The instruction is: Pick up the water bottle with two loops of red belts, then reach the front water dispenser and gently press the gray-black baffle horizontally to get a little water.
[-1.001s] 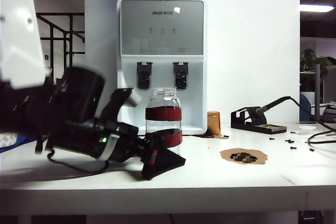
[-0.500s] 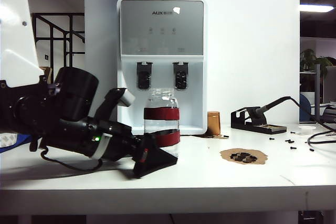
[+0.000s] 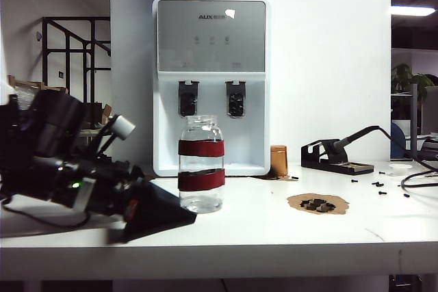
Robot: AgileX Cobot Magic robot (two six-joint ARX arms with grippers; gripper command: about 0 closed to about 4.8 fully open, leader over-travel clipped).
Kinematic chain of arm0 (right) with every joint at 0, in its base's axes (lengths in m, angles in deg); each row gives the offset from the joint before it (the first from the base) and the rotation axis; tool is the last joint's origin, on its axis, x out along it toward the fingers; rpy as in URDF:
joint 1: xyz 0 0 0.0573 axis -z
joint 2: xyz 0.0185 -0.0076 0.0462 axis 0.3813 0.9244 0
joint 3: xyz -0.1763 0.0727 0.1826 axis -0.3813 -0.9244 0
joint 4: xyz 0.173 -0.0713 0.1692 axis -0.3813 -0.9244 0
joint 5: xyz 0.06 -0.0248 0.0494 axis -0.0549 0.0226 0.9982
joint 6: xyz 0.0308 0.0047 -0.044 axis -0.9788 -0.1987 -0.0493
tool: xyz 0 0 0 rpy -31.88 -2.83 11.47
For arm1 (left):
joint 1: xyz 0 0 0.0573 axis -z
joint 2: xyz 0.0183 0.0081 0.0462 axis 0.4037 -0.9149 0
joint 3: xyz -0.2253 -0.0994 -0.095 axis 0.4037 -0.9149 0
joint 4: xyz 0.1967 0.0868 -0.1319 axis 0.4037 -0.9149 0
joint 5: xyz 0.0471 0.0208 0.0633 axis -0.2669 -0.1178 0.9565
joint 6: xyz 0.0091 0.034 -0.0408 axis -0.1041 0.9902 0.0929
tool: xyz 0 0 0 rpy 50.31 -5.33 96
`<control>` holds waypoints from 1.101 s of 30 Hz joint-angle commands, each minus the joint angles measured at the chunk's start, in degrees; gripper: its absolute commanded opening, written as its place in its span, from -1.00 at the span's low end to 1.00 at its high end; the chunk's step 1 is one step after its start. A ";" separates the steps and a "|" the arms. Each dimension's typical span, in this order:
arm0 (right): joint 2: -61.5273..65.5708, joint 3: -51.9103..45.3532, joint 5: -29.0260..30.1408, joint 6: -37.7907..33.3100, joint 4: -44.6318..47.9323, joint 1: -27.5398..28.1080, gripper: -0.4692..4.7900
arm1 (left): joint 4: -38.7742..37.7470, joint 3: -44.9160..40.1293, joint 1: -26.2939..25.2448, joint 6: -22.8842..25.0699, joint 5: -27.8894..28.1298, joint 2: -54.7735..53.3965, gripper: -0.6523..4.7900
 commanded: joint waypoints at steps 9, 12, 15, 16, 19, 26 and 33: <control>-0.02 0.15 0.46 -0.35 0.79 -0.11 -0.65 | -0.28 -9.01 -8.15 2.21 8.98 6.88 -0.18; -0.02 0.15 1.46 0.11 0.83 -0.11 -0.83 | 2.36 -9.01 -11.39 -0.35 13.35 8.90 -0.68; -0.26 0.15 1.44 0.11 0.76 -0.11 -0.83 | 4.28 -9.01 -14.45 -3.58 18.86 12.39 -0.78; -0.46 0.15 1.44 0.13 0.79 -0.11 -0.83 | 4.46 -9.01 -15.32 -4.59 20.61 14.05 -0.78; -1.99 0.15 0.15 1.92 0.81 -0.11 -0.83 | 4.42 -9.05 -19.06 -14.99 30.99 26.23 -0.78; -5.22 -0.94 -4.79 2.03 1.18 -0.11 -0.83 | -7.80 -9.60 -23.12 -16.50 53.00 50.18 -0.78; -11.56 -7.32 -6.43 -0.61 3.98 -0.11 -0.83 | -34.38 -9.62 -28.35 -23.02 51.12 69.68 -0.78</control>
